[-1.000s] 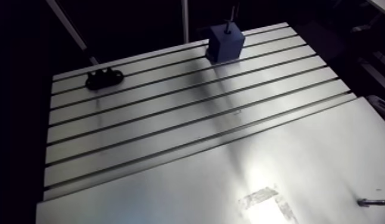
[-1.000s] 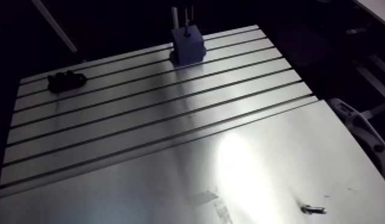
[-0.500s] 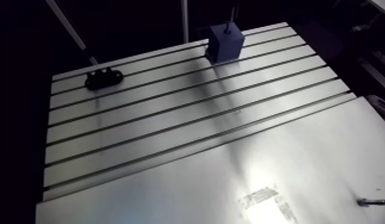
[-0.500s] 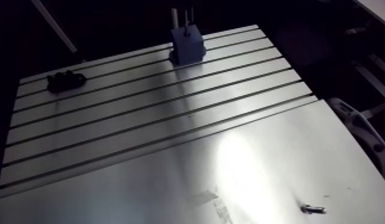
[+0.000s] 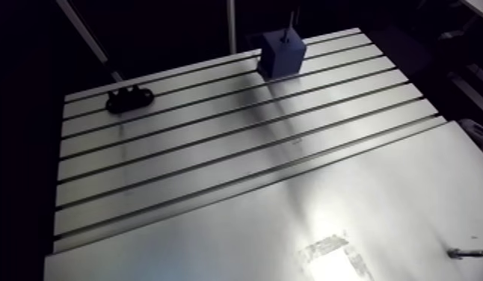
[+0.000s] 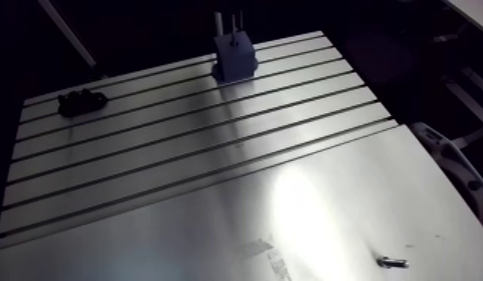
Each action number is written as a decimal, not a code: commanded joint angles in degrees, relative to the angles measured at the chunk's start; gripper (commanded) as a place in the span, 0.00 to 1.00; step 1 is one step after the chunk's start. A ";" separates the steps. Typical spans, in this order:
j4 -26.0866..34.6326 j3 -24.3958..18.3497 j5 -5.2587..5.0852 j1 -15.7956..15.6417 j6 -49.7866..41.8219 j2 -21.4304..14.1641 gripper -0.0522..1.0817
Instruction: Pick up the M10 bolt and insert it into the hex recess until seated.
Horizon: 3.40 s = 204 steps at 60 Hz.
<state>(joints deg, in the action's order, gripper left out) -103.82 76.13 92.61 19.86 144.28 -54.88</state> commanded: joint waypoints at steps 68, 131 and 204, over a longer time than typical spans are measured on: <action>-3.03 2.05 -1.83 0.00 -2.44 -0.35 0.35; -1.52 -1.71 -3.36 0.72 -24.19 -3.51 0.96; -5.16 4.73 -2.47 0.80 -33.58 -2.88 1.00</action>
<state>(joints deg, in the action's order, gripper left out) -106.30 79.24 90.23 20.44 110.43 -57.43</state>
